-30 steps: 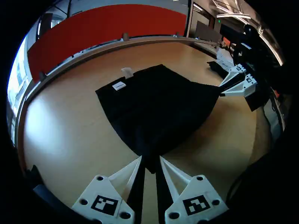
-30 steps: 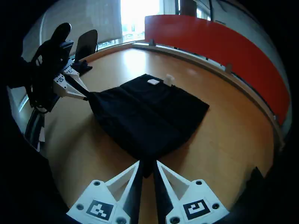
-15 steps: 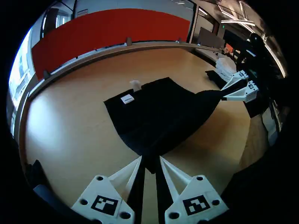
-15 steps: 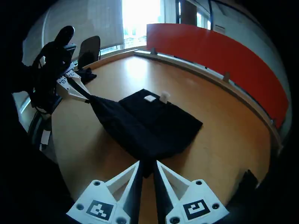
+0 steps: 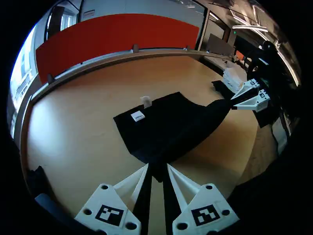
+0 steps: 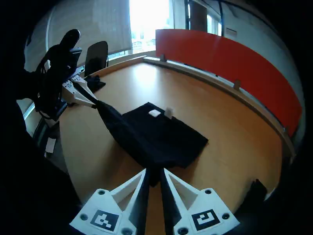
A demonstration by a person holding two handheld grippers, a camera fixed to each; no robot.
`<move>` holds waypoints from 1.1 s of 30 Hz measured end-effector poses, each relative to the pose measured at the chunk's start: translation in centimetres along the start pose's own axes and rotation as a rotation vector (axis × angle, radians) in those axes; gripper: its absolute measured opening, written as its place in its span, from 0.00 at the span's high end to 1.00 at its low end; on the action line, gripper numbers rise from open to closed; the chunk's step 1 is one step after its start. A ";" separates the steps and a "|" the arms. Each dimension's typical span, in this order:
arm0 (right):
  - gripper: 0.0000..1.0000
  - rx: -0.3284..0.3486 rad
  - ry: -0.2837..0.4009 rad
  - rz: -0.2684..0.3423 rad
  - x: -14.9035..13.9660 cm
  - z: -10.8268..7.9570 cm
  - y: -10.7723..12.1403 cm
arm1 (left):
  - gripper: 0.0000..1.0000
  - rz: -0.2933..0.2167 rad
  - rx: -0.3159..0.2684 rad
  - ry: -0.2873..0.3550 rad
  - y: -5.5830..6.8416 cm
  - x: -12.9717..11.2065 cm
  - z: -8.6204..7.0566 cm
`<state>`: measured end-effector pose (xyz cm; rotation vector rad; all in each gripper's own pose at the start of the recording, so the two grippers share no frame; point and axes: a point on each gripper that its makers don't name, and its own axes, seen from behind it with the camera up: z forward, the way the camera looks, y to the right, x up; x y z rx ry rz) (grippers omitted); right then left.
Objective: Fold towel
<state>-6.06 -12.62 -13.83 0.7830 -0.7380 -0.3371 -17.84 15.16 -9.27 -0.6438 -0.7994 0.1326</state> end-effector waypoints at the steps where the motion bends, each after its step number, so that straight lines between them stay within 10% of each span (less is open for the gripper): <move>1: 0.82 0.001 0.002 -0.001 0.1 -0.2 0.0 | 0.83 0.000 0.000 0.001 0.0 0.1 -0.1; 33: 0.82 0.020 0.011 0.008 1.3 -2.5 -1.4 | 0.83 -0.014 -0.020 0.009 0.7 1.2 -2.2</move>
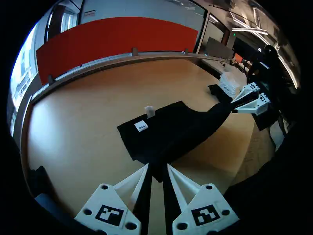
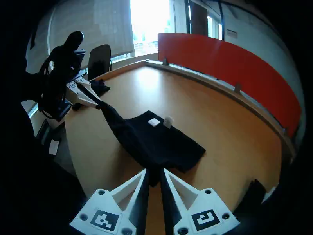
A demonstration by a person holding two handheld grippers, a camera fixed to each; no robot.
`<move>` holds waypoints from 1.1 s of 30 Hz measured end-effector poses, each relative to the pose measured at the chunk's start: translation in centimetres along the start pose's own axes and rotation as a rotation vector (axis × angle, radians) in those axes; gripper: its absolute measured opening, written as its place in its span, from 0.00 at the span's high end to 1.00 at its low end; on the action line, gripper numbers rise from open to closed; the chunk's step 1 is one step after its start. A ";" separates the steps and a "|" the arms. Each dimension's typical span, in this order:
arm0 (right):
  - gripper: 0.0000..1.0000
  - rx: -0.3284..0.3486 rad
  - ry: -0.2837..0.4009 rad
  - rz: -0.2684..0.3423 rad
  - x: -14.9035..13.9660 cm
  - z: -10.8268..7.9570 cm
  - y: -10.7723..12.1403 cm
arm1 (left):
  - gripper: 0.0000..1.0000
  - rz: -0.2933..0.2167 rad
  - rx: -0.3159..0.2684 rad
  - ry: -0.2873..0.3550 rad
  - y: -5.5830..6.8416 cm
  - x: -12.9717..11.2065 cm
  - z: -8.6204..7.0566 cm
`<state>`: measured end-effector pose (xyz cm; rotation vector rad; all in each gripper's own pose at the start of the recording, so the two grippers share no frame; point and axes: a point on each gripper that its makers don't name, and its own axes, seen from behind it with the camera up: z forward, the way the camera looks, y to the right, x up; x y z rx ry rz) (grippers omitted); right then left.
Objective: Fold towel
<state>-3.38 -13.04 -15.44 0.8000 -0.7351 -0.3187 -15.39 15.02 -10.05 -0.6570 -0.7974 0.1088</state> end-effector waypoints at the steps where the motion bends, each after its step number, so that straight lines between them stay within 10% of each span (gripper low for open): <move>1: 0.82 0.000 0.000 0.000 0.0 0.0 0.0 | 0.83 0.000 0.000 0.000 0.0 0.0 0.0; 33: 0.82 -0.056 -0.082 -0.030 0.8 6.4 8.0 | 0.83 -0.085 0.065 -0.020 -4.4 3.0 7.1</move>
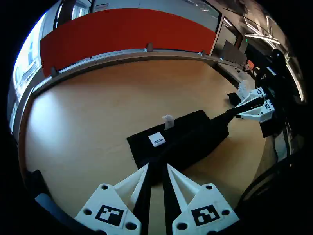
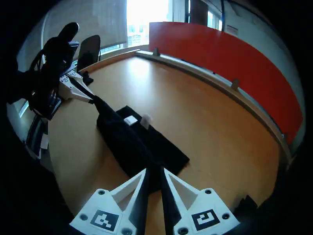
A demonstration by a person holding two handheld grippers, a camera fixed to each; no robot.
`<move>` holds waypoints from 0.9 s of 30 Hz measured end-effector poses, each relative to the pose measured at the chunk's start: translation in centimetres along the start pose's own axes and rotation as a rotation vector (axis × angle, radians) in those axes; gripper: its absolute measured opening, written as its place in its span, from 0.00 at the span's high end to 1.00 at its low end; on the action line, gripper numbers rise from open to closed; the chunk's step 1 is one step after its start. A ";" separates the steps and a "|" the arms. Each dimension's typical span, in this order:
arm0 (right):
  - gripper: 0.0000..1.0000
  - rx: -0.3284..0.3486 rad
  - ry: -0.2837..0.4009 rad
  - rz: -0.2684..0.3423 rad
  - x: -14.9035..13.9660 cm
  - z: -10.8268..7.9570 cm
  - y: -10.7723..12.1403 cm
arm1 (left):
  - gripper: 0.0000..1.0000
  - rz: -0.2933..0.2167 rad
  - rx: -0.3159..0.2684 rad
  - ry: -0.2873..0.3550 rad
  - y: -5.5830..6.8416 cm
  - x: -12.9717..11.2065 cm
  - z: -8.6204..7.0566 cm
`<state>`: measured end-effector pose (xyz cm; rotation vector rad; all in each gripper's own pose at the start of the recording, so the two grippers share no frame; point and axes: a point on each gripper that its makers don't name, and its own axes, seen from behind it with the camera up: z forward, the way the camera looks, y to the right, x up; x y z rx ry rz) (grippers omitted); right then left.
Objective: Fold towel
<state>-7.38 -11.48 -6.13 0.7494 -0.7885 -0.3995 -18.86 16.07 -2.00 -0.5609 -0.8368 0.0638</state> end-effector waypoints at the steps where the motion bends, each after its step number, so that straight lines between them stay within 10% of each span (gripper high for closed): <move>1: 0.82 0.000 -0.005 -0.001 -0.1 0.2 0.2 | 0.83 0.003 0.000 -0.005 -0.1 0.0 0.3; 27: 0.78 -0.024 -0.070 0.059 -2.5 4.9 3.2 | 0.76 0.051 0.082 -0.067 -2.4 -1.1 5.4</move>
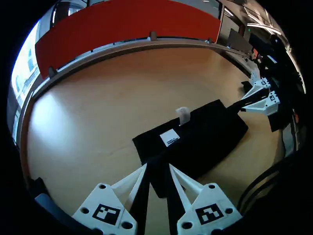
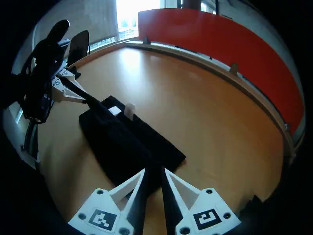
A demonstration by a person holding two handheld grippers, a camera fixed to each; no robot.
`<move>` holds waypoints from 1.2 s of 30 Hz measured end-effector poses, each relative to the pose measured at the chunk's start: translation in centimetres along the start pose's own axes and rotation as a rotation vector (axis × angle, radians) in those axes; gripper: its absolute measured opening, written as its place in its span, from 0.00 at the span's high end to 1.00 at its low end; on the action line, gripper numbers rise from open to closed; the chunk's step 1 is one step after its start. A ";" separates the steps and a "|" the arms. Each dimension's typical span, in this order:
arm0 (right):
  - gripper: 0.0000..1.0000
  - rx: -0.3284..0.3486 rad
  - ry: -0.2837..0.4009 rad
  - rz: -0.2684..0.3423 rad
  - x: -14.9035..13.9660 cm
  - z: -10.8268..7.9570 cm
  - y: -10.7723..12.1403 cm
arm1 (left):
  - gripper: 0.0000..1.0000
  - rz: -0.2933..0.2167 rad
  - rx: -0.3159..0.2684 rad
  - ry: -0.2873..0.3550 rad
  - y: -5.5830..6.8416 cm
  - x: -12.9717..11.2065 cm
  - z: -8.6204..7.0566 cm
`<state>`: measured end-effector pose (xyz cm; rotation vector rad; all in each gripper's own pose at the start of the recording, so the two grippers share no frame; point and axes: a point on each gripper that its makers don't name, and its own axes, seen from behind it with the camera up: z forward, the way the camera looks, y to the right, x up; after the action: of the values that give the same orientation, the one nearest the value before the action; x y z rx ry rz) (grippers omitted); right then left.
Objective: Fold towel
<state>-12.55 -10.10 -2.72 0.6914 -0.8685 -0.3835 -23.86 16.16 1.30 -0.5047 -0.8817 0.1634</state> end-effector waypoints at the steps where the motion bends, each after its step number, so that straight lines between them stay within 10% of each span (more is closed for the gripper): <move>1: 0.77 -0.002 -0.005 -0.001 -0.2 0.2 0.0 | 0.76 0.000 0.002 -0.003 -0.1 -0.1 0.2; 19: 0.67 -0.068 -0.029 0.015 -0.2 2.4 1.8 | 0.70 0.023 0.035 -0.008 -1.4 0.4 2.8; 26: 0.46 -0.109 -0.026 0.033 0.0 2.7 3.0 | 0.59 0.038 0.050 -0.011 -2.0 0.5 3.3; 31: 0.37 -0.137 -0.026 0.032 0.0 2.8 3.8 | 0.35 0.041 0.066 -0.007 -2.7 0.8 3.3; 36: 0.06 -0.151 -0.015 0.036 0.3 2.7 4.2 | 0.12 0.041 0.070 -0.003 -3.1 1.0 3.1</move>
<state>-14.35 -8.30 1.54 0.5339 -0.8555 -0.4182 -25.80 14.93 5.12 -0.4581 -0.8662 0.2321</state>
